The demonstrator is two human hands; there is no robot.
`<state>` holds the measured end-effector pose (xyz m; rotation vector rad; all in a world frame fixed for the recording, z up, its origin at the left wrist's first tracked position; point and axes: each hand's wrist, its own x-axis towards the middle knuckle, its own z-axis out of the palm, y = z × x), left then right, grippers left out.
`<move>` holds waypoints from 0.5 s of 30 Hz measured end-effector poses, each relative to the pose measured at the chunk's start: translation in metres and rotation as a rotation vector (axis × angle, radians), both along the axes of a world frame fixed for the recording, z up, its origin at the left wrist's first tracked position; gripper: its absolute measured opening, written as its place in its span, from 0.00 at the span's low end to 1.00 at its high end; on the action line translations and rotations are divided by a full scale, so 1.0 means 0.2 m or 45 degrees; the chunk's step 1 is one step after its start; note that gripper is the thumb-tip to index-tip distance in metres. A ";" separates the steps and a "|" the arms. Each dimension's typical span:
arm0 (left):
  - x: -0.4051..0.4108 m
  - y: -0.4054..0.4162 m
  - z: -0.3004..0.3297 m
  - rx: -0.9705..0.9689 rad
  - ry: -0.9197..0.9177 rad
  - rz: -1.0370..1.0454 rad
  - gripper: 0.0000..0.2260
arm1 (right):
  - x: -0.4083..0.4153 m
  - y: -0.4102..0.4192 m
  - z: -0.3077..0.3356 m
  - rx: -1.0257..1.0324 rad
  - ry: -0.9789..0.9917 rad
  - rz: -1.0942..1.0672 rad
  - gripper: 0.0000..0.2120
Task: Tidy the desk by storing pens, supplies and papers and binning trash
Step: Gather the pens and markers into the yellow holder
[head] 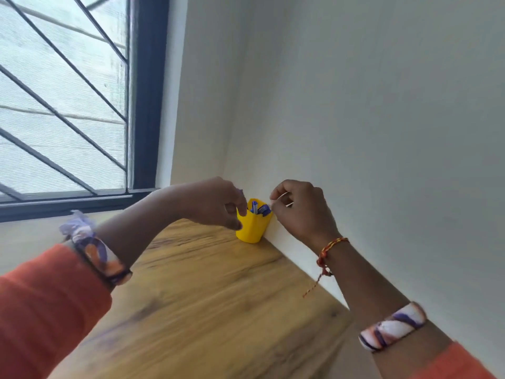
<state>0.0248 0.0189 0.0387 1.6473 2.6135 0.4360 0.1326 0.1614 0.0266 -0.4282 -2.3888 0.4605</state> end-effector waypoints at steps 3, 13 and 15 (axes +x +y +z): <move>0.18 -0.22 -0.02 -0.044 0.036 -0.034 0.15 | 0.18 -0.26 -0.01 0.036 -0.017 0.029 0.03; 0.51 -1.15 0.00 -0.316 0.045 0.112 0.17 | 0.45 -1.13 -0.02 0.064 -0.036 0.268 0.01; 0.51 -1.36 0.04 -0.298 0.041 0.200 0.17 | 0.44 -1.29 0.00 0.070 -0.030 0.354 0.01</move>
